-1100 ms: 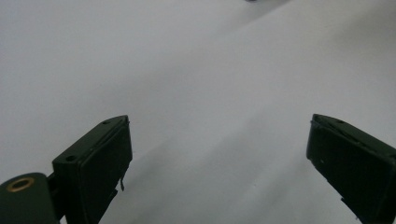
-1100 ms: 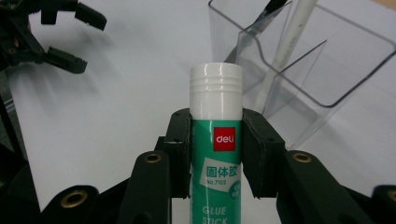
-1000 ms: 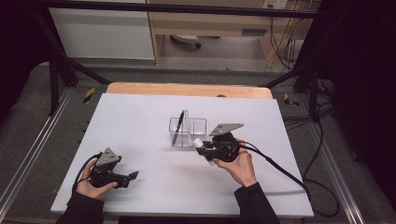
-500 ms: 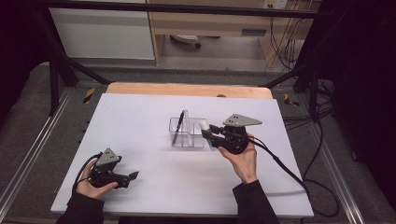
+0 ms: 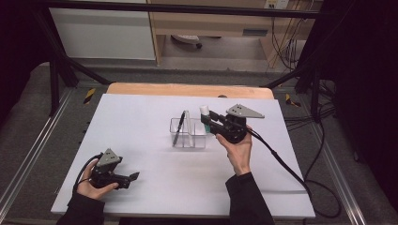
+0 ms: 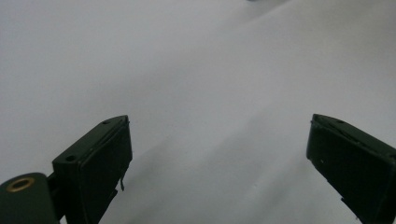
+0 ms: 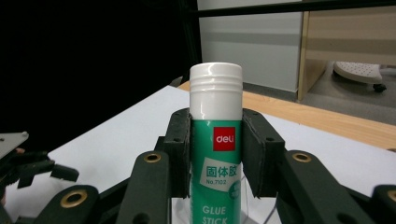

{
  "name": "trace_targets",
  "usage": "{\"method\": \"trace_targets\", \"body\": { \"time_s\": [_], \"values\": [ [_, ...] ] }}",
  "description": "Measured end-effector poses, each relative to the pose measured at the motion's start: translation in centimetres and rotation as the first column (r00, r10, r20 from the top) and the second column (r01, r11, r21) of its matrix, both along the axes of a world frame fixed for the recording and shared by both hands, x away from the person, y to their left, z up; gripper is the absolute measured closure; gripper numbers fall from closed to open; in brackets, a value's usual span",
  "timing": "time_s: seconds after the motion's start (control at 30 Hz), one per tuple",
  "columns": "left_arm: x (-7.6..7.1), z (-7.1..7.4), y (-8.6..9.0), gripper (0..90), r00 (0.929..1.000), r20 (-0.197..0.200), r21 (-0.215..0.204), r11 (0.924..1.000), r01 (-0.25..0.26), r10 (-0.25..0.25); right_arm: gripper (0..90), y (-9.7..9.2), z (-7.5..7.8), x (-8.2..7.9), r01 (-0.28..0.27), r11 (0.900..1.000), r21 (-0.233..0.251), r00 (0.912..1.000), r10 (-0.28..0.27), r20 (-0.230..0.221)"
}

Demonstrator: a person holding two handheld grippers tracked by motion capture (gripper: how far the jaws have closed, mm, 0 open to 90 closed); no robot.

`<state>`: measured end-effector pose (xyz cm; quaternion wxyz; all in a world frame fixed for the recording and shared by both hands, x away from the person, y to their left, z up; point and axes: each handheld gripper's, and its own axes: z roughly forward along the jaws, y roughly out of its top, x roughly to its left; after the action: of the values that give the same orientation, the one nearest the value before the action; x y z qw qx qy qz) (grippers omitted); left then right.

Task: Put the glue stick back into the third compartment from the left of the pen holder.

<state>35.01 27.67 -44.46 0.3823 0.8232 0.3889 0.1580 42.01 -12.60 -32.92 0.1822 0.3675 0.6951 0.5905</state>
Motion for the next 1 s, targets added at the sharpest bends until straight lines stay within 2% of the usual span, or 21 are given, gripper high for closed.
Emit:
{"method": "trace_targets", "body": {
  "time_s": [0.33,0.7,1.0],
  "values": [
    [0.0,0.0,0.0,6.6,1.0,0.0,-0.002,1.0,0.0,0.0,65.7,1.2,0.2,1.8,0.022,0.9988,0.044,0.9992,-0.023,0.032],
    [0.0,0.0,0.0,6.6,1.0,0.0,-0.001,1.0,0.001,-0.001,65.7,2.0,-1.5,3.5,0.051,0.9976,0.046,0.9968,-0.054,0.059],
    [0.0,0.0,0.0,6.6,1.0,0.0,-0.001,1.0,0.0,0.0,65.7,2.4,-3.3,4.4,0.051,0.9976,0.047,0.9975,-0.053,0.046]
  ]
}}
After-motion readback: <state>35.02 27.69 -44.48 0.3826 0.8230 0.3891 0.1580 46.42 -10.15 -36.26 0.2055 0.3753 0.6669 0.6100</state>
